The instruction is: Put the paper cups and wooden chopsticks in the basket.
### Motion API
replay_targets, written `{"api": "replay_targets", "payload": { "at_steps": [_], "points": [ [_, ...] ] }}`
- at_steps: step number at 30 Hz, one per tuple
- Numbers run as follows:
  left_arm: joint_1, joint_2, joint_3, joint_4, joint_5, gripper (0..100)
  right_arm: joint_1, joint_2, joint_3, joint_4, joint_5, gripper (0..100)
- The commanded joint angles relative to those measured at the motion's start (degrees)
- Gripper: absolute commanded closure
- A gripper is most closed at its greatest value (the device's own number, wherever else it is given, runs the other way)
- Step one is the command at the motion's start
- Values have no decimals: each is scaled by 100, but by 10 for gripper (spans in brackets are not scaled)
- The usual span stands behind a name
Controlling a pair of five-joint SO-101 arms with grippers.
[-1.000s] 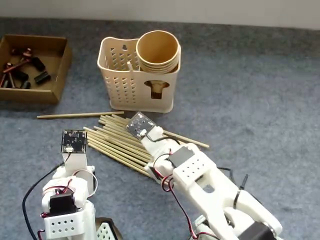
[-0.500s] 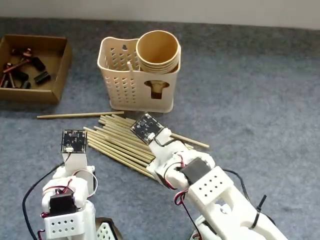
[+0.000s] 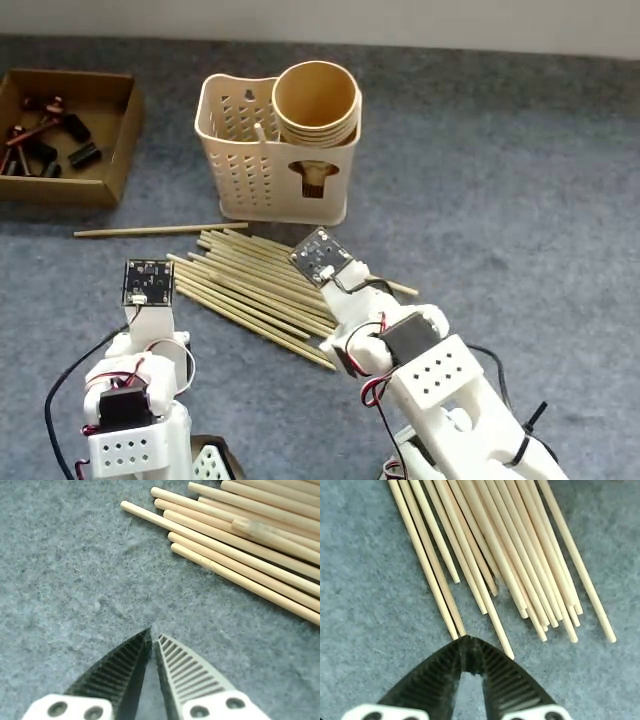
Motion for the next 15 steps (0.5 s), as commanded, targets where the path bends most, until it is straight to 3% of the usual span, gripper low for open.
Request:
{"api": "replay_targets", "payload": {
  "at_steps": [1, 6, 15],
  "points": [
    [84, -22, 119, 18, -44, 995, 66, -48, -242, -321, 79, 979],
    [84, -22, 119, 18, -44, 995, 57, -40, -189, -796, 35, 832],
    [84, -22, 119, 18, -44, 995, -593, 251, -75, -1376, 35, 829]
  ]
}}
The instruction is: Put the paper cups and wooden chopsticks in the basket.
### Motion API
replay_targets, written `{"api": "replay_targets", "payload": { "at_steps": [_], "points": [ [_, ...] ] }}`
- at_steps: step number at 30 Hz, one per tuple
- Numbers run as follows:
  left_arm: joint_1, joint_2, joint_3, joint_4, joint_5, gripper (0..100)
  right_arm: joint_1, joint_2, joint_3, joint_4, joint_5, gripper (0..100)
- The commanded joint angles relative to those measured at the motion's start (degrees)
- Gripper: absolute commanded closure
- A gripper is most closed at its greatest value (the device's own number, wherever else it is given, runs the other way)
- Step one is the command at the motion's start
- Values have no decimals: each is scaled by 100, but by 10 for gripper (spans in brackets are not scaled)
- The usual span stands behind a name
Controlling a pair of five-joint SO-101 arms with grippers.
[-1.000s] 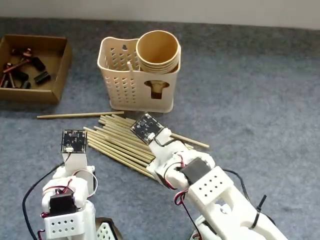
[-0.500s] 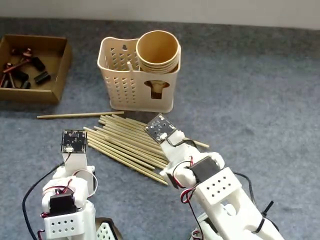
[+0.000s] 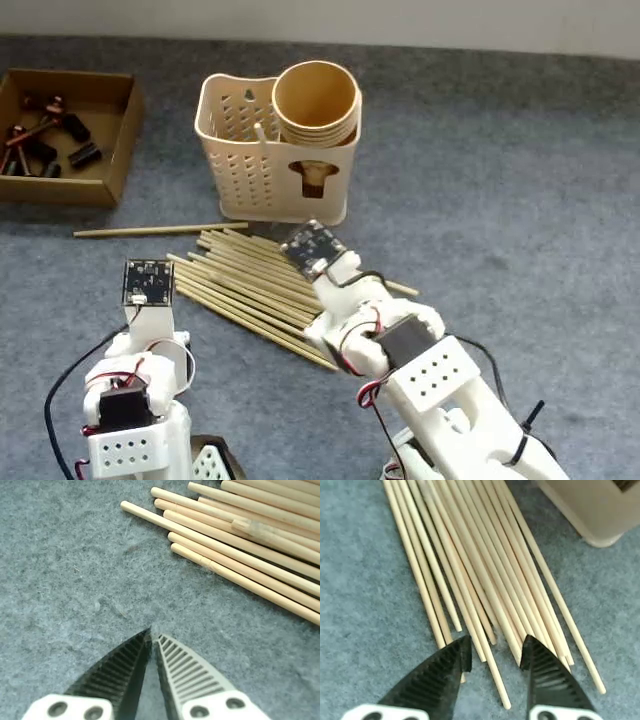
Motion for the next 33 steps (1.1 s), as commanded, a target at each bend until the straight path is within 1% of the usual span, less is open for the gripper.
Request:
{"api": "replay_targets", "payload": {
  "at_steps": [1, 7, 11, 21, 26, 29, 33],
  "points": [
    [84, -22, 119, 18, -44, 995, -295, 374, -92, -347, 35, 829],
    [84, -22, 119, 18, -44, 995, -277, 1701, -84, -778, 62, 829],
    [84, -22, 119, 18, -44, 995, -277, 2158, -92, -919, 70, 829],
    [84, -22, 119, 18, -44, 995, -268, 2308, -40, -919, 70, 829],
    [84, -22, 119, 18, -44, 995, 4, 2316, -40, -919, 79, 829],
    [84, -22, 119, 18, -44, 995, 92, 2316, -4, -919, 316, 829],
    [84, -22, 119, 18, -44, 995, 92, 2316, 119, -927, 343, 829]
  ]
}}
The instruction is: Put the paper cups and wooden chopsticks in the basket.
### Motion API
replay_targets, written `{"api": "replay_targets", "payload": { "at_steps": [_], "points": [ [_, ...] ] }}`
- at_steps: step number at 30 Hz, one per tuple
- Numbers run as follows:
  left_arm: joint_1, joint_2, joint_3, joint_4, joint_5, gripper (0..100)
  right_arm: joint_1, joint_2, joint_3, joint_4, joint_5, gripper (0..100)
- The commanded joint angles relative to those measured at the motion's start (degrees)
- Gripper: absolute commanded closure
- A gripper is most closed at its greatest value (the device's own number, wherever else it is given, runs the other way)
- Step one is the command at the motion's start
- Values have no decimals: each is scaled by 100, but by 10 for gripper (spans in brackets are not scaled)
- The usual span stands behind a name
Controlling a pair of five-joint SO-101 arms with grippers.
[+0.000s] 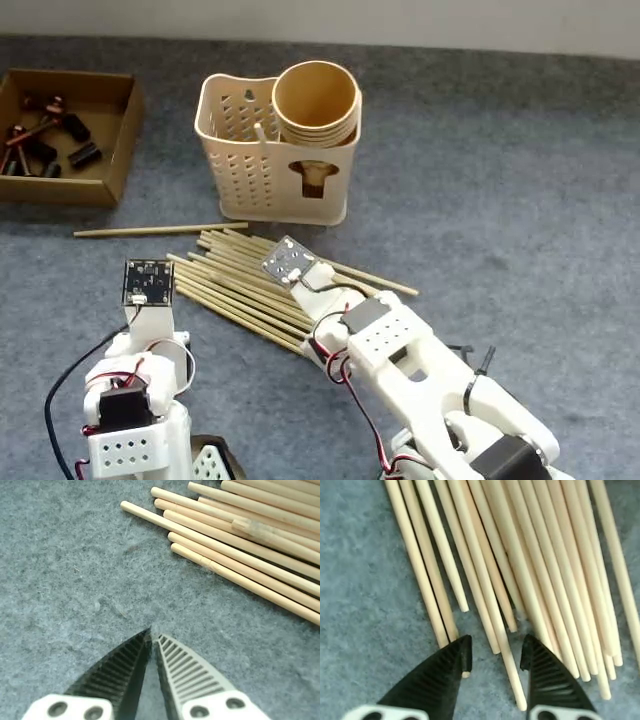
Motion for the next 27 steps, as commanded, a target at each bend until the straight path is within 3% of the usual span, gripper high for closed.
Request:
{"api": "replay_targets", "payload": {
  "at_steps": [1, 9, 27],
  "points": [
    [84, -22, 119, 18, -44, 995, 84, 13, 22, -84, 79, 829],
    [84, -22, 119, 18, -44, 995, 84, 13, 22, -84, -316, 829],
    [84, -22, 119, 18, -44, 995, 92, 13, 4, -57, -334, 830]
  ]
}}
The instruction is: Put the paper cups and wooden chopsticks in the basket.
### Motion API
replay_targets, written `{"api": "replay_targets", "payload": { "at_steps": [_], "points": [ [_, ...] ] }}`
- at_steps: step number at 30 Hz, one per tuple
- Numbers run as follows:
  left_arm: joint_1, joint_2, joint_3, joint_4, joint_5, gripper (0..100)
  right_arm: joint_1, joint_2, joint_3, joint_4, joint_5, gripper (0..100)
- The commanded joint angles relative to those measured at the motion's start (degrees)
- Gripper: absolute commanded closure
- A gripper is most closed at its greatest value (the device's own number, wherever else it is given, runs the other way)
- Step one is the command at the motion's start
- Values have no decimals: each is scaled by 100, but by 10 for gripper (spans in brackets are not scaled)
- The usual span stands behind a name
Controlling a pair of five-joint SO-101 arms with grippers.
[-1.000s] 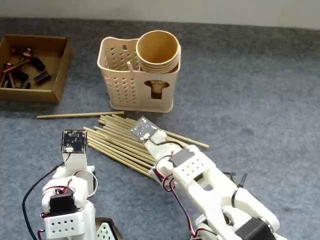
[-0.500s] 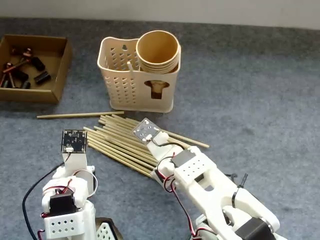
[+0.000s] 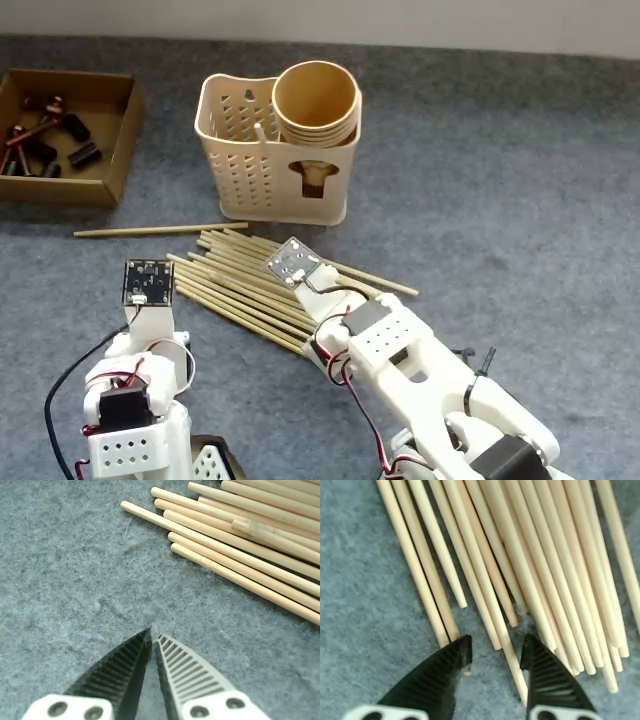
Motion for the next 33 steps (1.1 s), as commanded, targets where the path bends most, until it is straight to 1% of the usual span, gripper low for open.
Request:
{"api": "replay_targets", "payload": {
  "at_steps": [1, 5, 12, 15, 20, 28, 29, 32, 33],
  "points": [
    [84, -22, 119, 18, -44, 995, 84, 13, -119, -66, -44, 830],
    [84, -22, 119, 18, -44, 995, 75, 207, -409, -48, -53, 830],
    [84, -22, 119, 18, -44, 995, 66, 1455, -1147, -48, -35, 830],
    [84, -22, 119, 18, -44, 995, 48, 1763, -1367, -48, -35, 830],
    [84, -22, 119, 18, -44, 995, 48, 1895, -1420, -57, -35, 870],
    [84, -22, 119, 18, -44, 995, 84, 1895, -1376, -40, -35, 878],
    [84, -22, 119, 18, -44, 995, 84, 1895, -1376, -40, -35, 897],
    [84, -22, 119, 18, -44, 995, 84, 1842, -1376, 75, -26, 996],
    [84, -22, 119, 18, -44, 995, 84, 1842, -1385, 171, -26, 995]
  ]
}}
